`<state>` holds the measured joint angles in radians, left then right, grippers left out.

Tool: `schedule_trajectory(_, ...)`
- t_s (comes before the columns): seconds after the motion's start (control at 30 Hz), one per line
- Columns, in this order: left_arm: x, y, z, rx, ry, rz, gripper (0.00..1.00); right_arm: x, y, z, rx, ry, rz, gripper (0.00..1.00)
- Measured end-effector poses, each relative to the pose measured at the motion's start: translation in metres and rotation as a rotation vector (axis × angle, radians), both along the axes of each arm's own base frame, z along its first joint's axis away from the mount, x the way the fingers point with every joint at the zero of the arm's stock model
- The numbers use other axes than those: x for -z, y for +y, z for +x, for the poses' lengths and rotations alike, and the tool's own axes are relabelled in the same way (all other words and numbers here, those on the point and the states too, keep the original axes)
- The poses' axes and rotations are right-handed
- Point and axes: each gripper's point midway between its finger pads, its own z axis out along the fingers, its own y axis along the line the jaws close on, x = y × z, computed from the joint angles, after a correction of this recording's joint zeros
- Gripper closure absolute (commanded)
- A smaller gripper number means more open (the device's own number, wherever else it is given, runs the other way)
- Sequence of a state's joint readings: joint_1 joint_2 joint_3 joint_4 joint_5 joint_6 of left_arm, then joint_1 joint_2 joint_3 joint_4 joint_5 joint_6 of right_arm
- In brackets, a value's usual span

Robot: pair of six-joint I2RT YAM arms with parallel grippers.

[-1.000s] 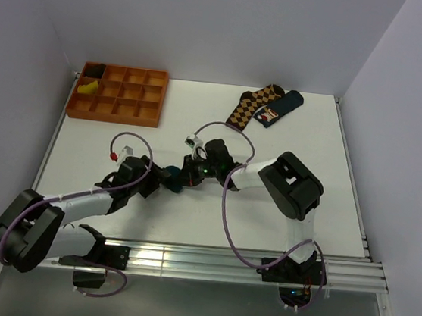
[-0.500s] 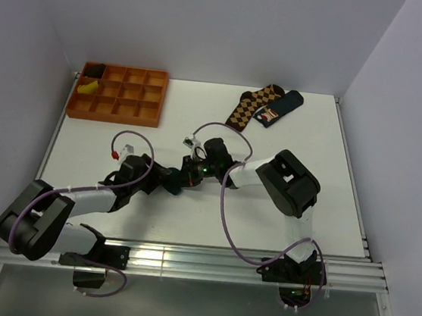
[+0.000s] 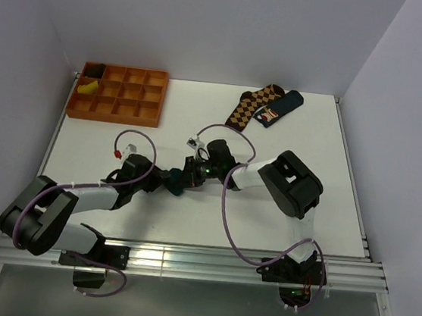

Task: Roll the socks
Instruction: Roll the sock at the center of the board.

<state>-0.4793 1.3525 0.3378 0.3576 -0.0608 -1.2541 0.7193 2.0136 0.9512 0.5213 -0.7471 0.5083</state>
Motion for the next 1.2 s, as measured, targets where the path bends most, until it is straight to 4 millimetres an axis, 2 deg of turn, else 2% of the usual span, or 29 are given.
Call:
schedule_trajectory(0.03,-0.001,-0.001,0.000,0.007,0.004,0.001,0.98,-0.001,-0.003,0.000,0.015,-0.007,-0.007,0.69)
schedule_trajectory(0.1,-0.001,-0.005,-0.002,0.021,0.017,0.004,1.00,-0.003,-0.009,0.000,0.047,-0.030,-0.031,0.58)
schedule_trajectory(0.27,-0.001,-0.006,-0.001,0.038,0.042,0.032,1.00,-0.010,-0.029,-0.005,0.135,-0.145,-0.134,0.43)
schedule_trajectory(0.4,-0.002,-0.006,0.002,0.052,0.064,0.069,1.00,-0.024,-0.039,-0.003,0.208,-0.313,-0.205,0.40)
schedule_trajectory(0.5,-0.002,-0.006,0.002,0.061,0.081,0.100,1.00,-0.039,-0.034,-0.004,0.242,-0.465,-0.242,0.39)
schedule_trajectory(0.6,-0.003,-0.006,0.001,0.072,0.097,0.137,1.00,-0.043,-0.029,-0.009,0.255,-0.582,-0.289,0.39)
schedule_trajectory(0.87,-0.003,-0.010,-0.002,0.104,0.129,0.192,1.00,-0.036,-0.015,-0.022,0.247,-0.830,-0.418,0.38)
schedule_trajectory(1.2,-0.002,-0.014,-0.001,0.115,0.140,0.201,1.00,-0.020,0.005,-0.026,0.211,-0.965,-0.514,0.38)
